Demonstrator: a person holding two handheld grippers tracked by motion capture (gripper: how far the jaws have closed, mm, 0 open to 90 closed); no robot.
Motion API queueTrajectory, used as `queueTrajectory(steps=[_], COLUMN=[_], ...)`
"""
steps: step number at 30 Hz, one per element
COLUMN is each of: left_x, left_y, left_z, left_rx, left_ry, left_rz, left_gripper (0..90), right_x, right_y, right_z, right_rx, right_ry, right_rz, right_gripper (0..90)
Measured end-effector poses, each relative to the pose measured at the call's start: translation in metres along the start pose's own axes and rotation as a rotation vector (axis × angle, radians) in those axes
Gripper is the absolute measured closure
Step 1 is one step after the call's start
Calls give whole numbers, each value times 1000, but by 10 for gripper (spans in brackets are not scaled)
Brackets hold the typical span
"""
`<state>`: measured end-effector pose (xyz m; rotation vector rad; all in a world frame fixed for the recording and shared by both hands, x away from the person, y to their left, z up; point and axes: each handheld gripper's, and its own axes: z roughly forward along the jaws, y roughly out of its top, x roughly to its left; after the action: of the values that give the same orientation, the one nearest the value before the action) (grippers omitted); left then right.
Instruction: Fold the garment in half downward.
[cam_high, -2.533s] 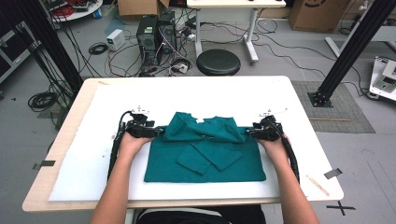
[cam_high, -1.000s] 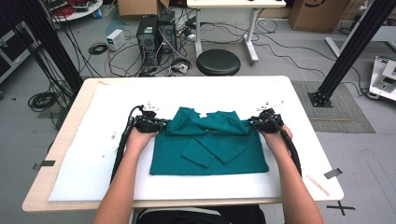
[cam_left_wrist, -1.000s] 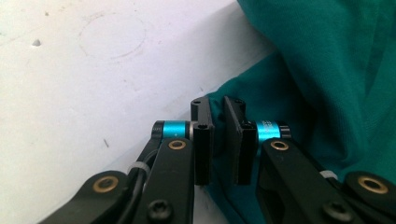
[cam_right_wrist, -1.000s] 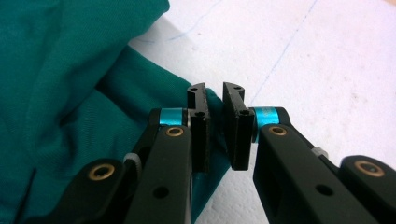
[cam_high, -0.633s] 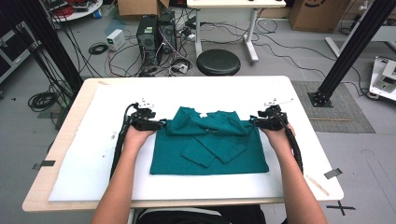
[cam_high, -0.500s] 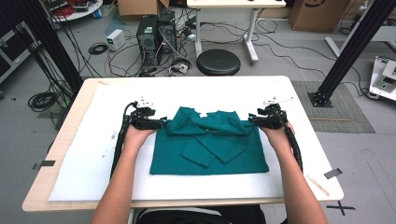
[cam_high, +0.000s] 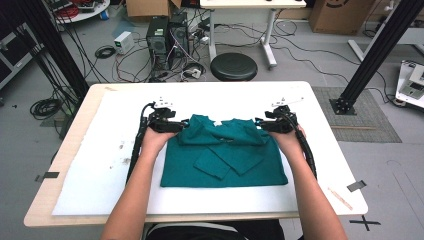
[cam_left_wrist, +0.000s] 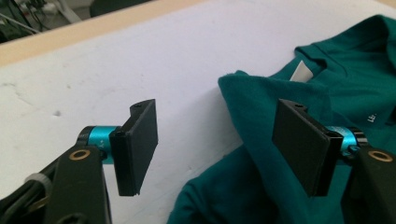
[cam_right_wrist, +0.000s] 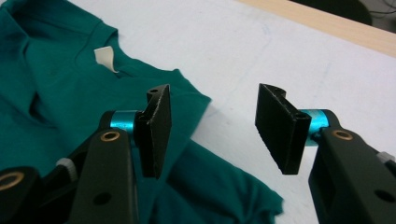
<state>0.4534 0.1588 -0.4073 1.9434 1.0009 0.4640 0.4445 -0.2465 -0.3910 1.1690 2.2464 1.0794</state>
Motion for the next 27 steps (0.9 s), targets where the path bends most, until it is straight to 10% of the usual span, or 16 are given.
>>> queueTrajectory(steps=[11, 19, 27], left_x=[-9, 1, -6], left_y=[18, 5, 7], left_z=[35, 49, 46], left_rx=[53, 140, 128], left_ry=[-22, -16, -39], left_rz=[3, -10, 44], left_gripper=[337, 534, 825], right_x=[1, -9, -2], right_y=[5, -5, -4], right_z=[37, 53, 52], right_rx=[61, 141, 157], right_ry=[21, 37, 58], right_rz=[24, 44, 24], right_gripper=[485, 621, 830])
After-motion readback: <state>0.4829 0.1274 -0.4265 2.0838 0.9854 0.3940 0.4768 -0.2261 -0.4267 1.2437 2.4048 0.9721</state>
